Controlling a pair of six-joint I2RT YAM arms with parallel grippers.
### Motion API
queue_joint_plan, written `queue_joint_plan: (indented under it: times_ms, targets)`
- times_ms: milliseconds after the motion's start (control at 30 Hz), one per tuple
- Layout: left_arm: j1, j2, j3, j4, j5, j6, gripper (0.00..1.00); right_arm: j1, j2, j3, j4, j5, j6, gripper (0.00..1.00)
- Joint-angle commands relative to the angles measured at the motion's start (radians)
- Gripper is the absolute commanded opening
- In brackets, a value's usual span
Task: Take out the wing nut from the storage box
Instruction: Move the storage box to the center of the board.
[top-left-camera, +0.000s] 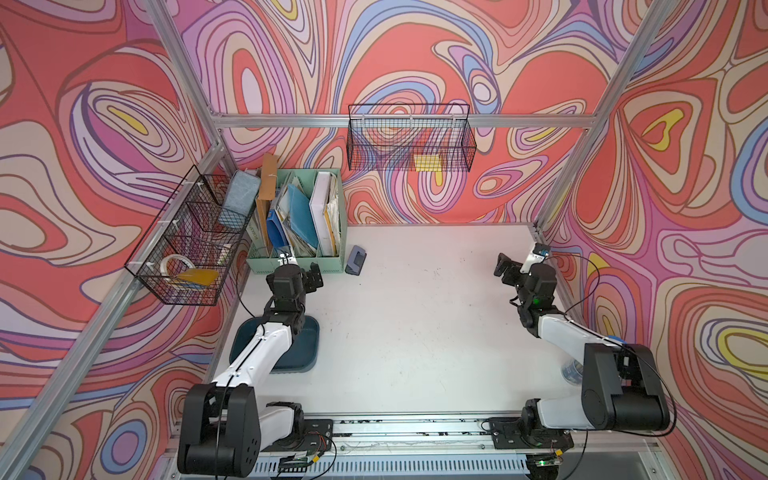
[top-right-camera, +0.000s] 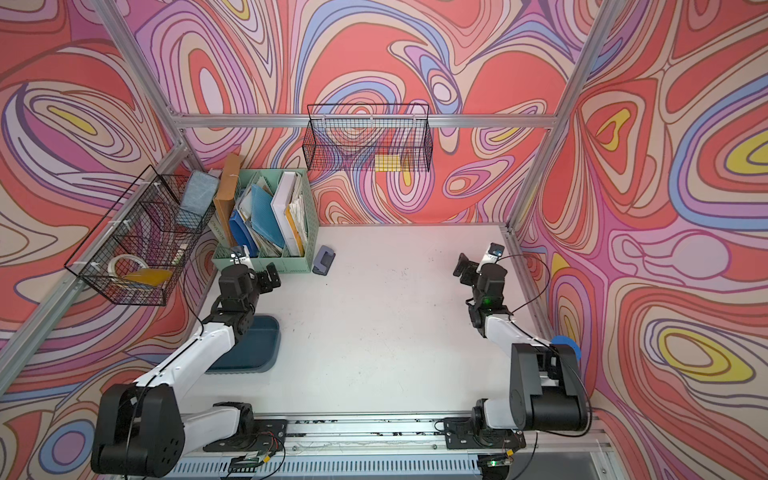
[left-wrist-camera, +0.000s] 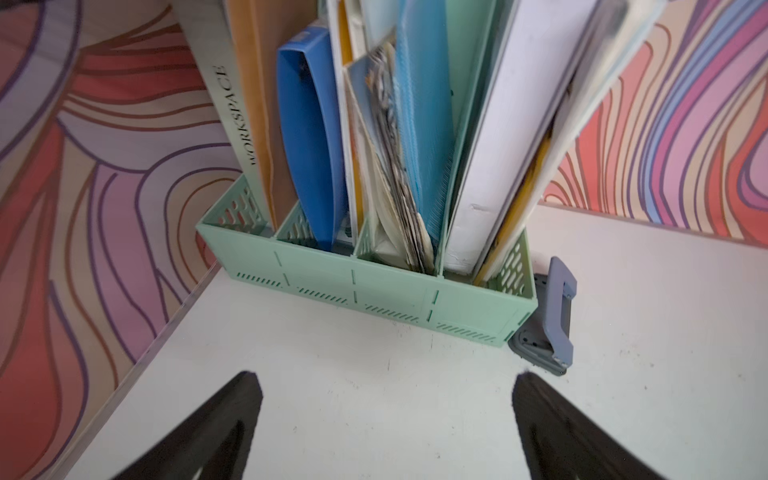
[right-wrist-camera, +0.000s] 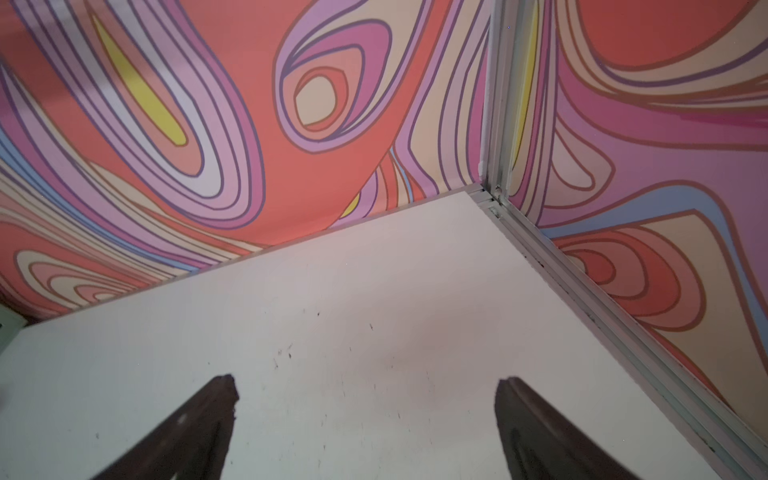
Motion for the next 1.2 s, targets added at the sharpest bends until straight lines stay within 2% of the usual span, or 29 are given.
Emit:
queue_joint_plan:
  times_ms: [0,67,167,267,433,500,800,1033,1167]
  targets:
    - [0.008,-0.026,0.104,-0.402,-0.047,-0.171,0.99,0.002,0.001,0.194,-0.422,0.076,0.213,0.98]
    - [0.008,-0.037,0.141,-0.519,-0.018,-0.208,0.99,0.002,0.026,0.265,-0.489,0.007,0.216,0.98]
    - [0.009,-0.065,0.161,-0.634,0.004,-0.249,0.98,0.002,0.031,0.29,-0.484,-0.081,0.249,0.98]
    - [0.006,-0.096,0.152,-0.721,0.061,-0.267,0.91,0.002,0.027,0.29,-0.455,-0.155,0.27,0.98]
    - [-0.005,-0.097,0.127,-0.866,0.135,-0.342,0.82,0.011,0.024,0.299,-0.474,-0.214,0.269,0.98]
    - [-0.029,-0.091,0.112,-0.901,0.128,-0.369,0.82,0.028,0.017,0.299,-0.484,-0.212,0.264,0.98]
    - [-0.15,-0.027,0.048,-0.916,0.133,-0.452,0.83,0.14,0.015,0.321,-0.517,-0.158,0.219,0.98]
    - [-0.188,0.059,0.002,-0.802,0.22,-0.427,0.84,0.211,0.022,0.332,-0.503,-0.133,0.214,0.98]
    - [-0.249,0.105,0.019,-0.746,0.267,-0.428,0.84,0.25,0.023,0.323,-0.497,-0.125,0.212,0.98]
